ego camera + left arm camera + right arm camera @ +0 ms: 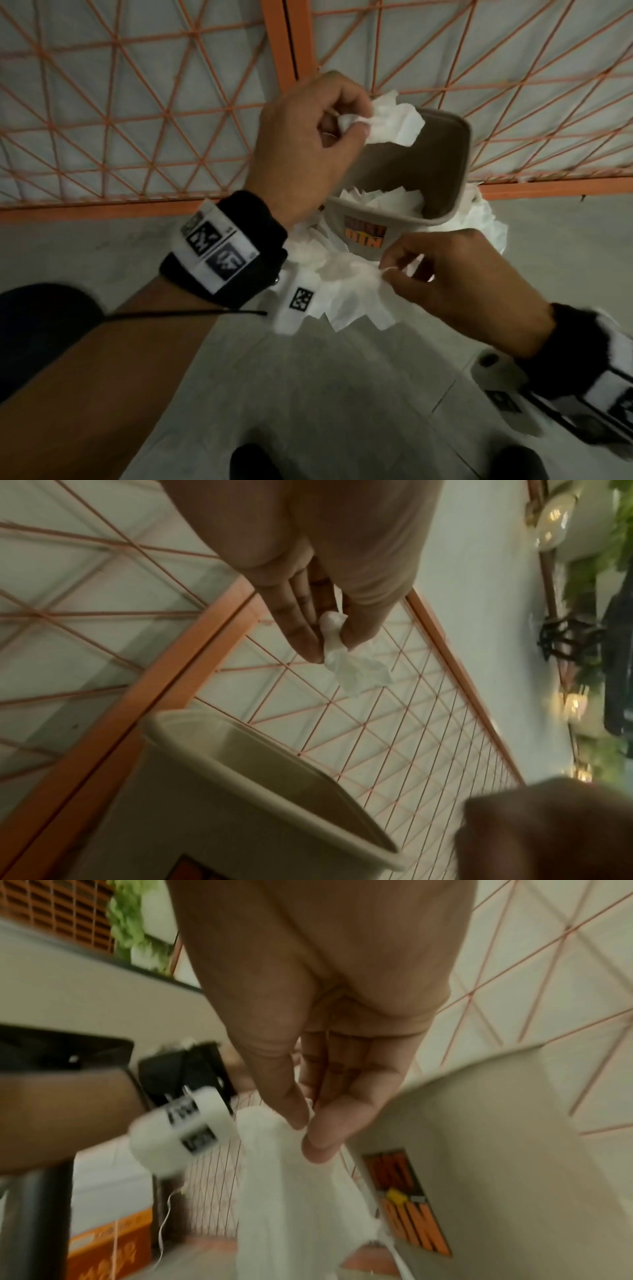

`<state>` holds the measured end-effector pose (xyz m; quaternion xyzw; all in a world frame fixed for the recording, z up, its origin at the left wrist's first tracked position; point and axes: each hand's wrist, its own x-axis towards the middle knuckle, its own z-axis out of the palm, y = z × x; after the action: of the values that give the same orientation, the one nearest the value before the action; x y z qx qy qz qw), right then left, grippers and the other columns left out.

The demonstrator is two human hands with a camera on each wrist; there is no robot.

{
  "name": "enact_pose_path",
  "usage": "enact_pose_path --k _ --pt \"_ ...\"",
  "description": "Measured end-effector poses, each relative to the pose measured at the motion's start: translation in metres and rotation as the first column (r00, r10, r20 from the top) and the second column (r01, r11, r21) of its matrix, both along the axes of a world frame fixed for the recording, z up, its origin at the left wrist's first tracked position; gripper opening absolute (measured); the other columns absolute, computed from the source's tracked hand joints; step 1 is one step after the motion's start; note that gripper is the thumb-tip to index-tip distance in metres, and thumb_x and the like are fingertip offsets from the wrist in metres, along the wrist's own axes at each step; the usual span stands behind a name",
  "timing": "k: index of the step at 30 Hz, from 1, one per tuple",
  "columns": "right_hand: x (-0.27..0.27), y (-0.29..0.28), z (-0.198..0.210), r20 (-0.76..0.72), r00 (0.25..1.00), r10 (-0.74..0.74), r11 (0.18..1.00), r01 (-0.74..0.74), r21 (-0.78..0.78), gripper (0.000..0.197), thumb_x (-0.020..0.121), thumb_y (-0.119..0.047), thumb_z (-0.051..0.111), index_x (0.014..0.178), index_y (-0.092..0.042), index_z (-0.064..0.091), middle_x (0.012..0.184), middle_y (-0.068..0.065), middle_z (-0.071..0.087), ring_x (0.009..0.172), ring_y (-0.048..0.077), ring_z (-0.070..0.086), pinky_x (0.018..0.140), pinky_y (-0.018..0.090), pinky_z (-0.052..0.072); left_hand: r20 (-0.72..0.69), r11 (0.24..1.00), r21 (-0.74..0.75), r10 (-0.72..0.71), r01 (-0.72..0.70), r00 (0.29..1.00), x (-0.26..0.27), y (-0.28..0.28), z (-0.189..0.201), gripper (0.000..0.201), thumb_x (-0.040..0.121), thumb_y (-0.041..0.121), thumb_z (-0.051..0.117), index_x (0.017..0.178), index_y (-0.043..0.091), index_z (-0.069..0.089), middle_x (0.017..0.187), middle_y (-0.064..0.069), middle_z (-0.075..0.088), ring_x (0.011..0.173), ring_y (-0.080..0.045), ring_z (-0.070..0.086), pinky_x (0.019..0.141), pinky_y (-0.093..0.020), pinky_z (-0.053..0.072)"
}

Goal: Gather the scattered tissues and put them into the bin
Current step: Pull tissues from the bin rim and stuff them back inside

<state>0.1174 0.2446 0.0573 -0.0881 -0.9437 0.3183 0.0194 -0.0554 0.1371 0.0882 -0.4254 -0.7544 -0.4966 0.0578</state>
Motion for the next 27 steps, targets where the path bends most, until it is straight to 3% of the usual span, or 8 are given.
enact_pose_path --k 6,10,12,17,20,22,25,27 --pt "0.022 0.054 0.064 -0.146 0.973 -0.179 0.983 0.171 -0.070 0.010 0.079 -0.030 0.067 0.088 -0.032 0.069 0.068 -0.012 0.071 0.056 -0.002 0.068 0.065 0.018 0.056 -0.023 0.890 -0.448 -0.112 0.090 0.993 0.000 0.036 -0.035 0.018 0.087 0.020 0.063 0.102 0.023 0.072 0.098 0.005 0.069 0.089 -0.013 0.064 0.083 -0.038 0.054" --pt "-0.003 0.092 0.080 -0.264 0.931 -0.251 0.965 0.261 0.005 0.015 0.084 -0.034 0.063 0.098 -0.030 0.068 0.084 -0.009 0.072 0.068 0.001 0.071 0.068 0.024 0.059 -0.188 0.981 -0.186 0.015 -0.050 0.982 0.017 0.011 -0.041 0.021 0.090 0.015 0.059 0.107 0.017 0.072 0.102 0.007 0.069 0.092 -0.009 0.063 0.083 -0.028 0.053" --pt "-0.022 0.103 0.077 -0.320 0.912 -0.256 0.957 0.285 0.045 0.015 0.088 -0.030 0.064 0.100 -0.022 0.069 0.090 -0.004 0.071 0.072 0.006 0.070 0.072 0.025 0.057 -0.152 0.985 -0.112 0.112 -0.130 0.982 0.023 -0.008 -0.053 0.025 0.093 0.014 0.057 0.115 0.016 0.068 0.105 0.008 0.063 0.095 -0.010 0.062 0.083 -0.028 0.054" --pt "-0.069 0.107 0.046 -0.232 0.961 -0.149 0.954 0.202 0.222 0.017 0.088 -0.018 0.064 0.101 -0.013 0.072 0.098 0.005 0.071 0.084 0.016 0.066 0.079 0.025 0.049 -0.223 0.963 -0.247 0.052 -0.108 0.974 0.030 -0.028 -0.082 0.033 0.092 0.014 0.061 0.124 0.017 0.064 0.121 0.001 0.065 0.112 -0.019 0.058 0.096 -0.036 0.047" --pt "-0.083 0.102 0.026 -0.106 0.993 -0.044 0.946 0.076 0.314 0.020 0.084 -0.019 0.062 0.099 -0.018 0.074 0.096 0.008 0.073 0.089 0.026 0.066 0.081 0.036 0.052 -0.319 0.946 -0.292 0.042 -0.140 0.947 0.022 -0.012 -0.071 0.025 0.091 0.020 0.060 0.115 0.019 0.070 0.113 0.004 0.069 0.108 -0.021 0.056 0.094 -0.030 0.043" --pt "-0.087 0.099 0.020 0.021 1.000 0.014 0.935 -0.020 0.354 0.022 0.085 -0.025 0.060 0.104 -0.023 0.072 0.102 0.004 0.072 0.095 0.026 0.063 0.082 0.032 0.047 -0.326 0.934 -0.329 0.023 -0.136 0.945 0.019 0.000 -0.065 0.020 0.090 0.022 0.060 0.104 0.021 0.074 0.102 0.007 0.072 0.103 -0.020 0.056 0.090 -0.027 0.043" --pt "-0.081 0.096 0.019 0.111 0.990 0.086 0.920 -0.122 0.372 0.029 0.088 -0.034 0.055 0.112 -0.022 0.067 0.111 0.002 0.068 0.100 0.024 0.059 0.084 0.033 0.045 -0.324 0.961 -0.246 0.040 -0.125 0.945 0.017 0.002 -0.058 0.016 0.091 0.018 0.061 0.099 0.019 0.075 0.095 0.006 0.073 0.095 -0.019 0.058 0.086 -0.026 0.045" --pt "-0.068 0.091 0.023 -0.005 0.993 0.114 0.937 -0.106 0.334 0.032 0.089 -0.037 0.051 0.113 -0.020 0.065 0.110 0.003 0.067 0.094 0.022 0.059 0.083 0.040 0.048 -0.327 0.976 -0.153 0.101 -0.158 0.940 0.019 -0.008 -0.061 0.015 0.091 0.014 0.062 0.099 0.015 0.074 0.095 0.004 0.073 0.089 -0.018 0.061 0.083 -0.026 0.047"
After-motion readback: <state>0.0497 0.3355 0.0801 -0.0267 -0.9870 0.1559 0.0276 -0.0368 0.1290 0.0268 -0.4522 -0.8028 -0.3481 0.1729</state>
